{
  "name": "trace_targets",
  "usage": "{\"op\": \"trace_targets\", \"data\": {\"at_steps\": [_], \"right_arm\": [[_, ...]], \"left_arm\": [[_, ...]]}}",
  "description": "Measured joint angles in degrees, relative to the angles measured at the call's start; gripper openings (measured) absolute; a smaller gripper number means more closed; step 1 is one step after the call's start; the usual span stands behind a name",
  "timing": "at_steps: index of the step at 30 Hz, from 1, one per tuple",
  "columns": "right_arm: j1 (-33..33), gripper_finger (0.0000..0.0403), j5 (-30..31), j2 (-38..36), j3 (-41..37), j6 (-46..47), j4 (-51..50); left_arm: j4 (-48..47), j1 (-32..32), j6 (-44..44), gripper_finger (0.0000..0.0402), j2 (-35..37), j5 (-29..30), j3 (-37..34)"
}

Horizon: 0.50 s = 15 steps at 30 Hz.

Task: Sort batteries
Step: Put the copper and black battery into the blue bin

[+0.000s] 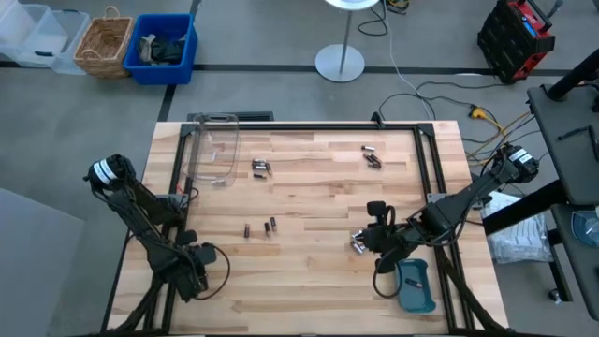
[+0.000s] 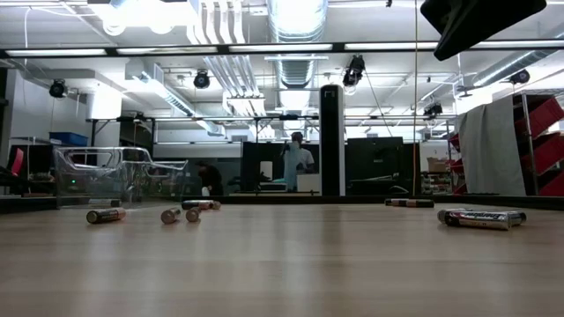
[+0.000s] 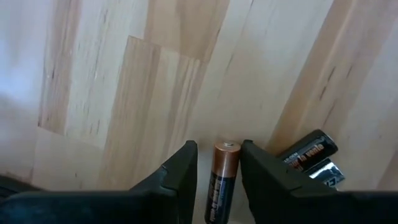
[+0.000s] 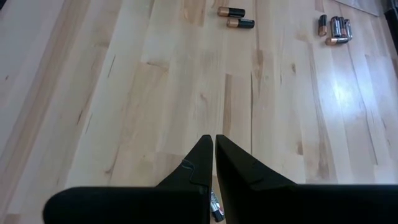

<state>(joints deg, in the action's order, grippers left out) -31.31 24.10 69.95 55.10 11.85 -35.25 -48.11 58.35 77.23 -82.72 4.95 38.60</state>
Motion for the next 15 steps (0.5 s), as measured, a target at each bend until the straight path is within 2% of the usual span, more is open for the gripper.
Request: {"op": "trace_targets", "data": {"at_steps": [4,15], "right_arm": [[0.0,0.0012,0.0,0.0,0.0,0.0,0.0],[0.0,0.0012,0.0,0.0,0.0,-0.1,0.0]], "left_arm": [[0.8,0.0,0.0,0.0098,0.0,0.0,-0.6],[1.6,0.0,0.0,0.0045,0.1,0.1,-1.4]]}}
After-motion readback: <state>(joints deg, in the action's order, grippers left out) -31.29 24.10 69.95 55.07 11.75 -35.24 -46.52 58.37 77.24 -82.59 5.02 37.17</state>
